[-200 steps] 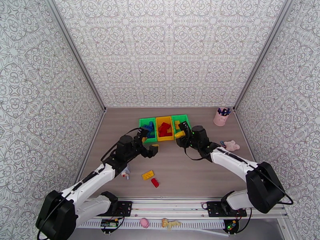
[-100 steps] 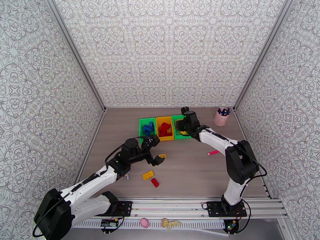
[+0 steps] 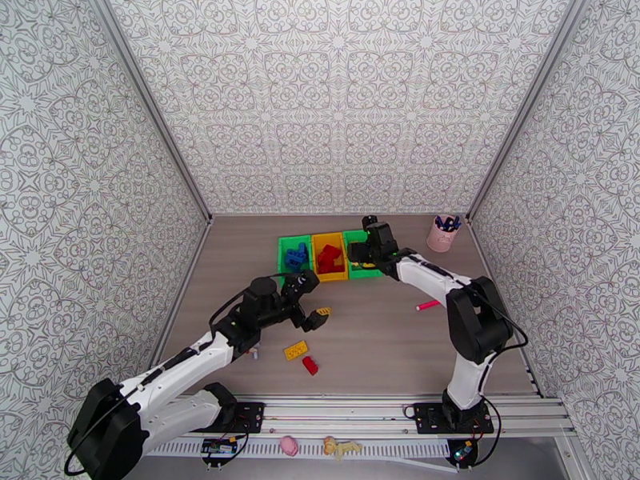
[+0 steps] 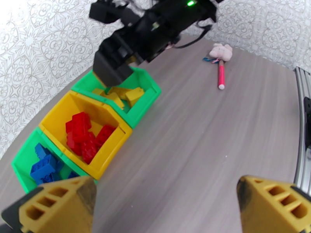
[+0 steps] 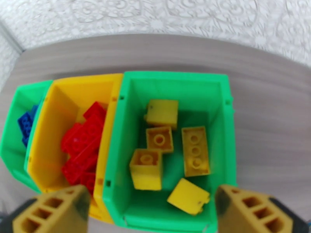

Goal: Sort the legos into containers by color

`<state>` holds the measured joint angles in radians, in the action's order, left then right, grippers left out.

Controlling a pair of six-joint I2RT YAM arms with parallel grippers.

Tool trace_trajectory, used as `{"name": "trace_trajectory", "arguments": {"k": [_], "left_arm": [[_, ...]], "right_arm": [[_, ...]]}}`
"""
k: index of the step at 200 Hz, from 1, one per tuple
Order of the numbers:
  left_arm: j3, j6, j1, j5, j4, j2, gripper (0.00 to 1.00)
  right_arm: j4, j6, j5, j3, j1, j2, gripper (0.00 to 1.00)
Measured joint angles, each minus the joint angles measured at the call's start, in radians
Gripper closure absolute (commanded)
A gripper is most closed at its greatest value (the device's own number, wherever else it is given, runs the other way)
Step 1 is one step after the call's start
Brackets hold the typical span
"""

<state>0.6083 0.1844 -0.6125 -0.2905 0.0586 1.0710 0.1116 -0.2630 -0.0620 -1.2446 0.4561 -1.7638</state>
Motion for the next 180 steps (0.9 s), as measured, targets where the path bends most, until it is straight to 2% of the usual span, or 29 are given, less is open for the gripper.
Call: {"name": "trace_trajectory", "arguments": {"k": [19, 62, 103, 146, 180], "left_arm": [[0.056, -0.029, 0.000, 0.056, -0.113, 0.002, 0.00], [0.201, -0.178, -0.030, 0.177, -0.377, 0.058, 0.00], [0.264, -0.250, -0.085, 0.208, -0.635, 0.147, 0.00], [0.335, -0.272, -0.121, 0.219, -0.795, 0.320, 0.01], [0.386, -0.281, -0.153, 0.218, -0.875, 0.457, 0.10]], "right_arm": [[-0.058, 0.045, 0.037, 0.073, 0.000, 0.088, 0.01], [-0.127, 0.196, 0.171, 0.201, 0.000, 0.243, 0.00], [-0.090, 0.316, 0.265, 0.255, 0.000, 0.348, 0.00], [-0.066, 0.366, 0.292, 0.259, 0.000, 0.389, 0.00], [-0.058, 0.369, 0.303, 0.264, 0.000, 0.389, 0.00]]}}
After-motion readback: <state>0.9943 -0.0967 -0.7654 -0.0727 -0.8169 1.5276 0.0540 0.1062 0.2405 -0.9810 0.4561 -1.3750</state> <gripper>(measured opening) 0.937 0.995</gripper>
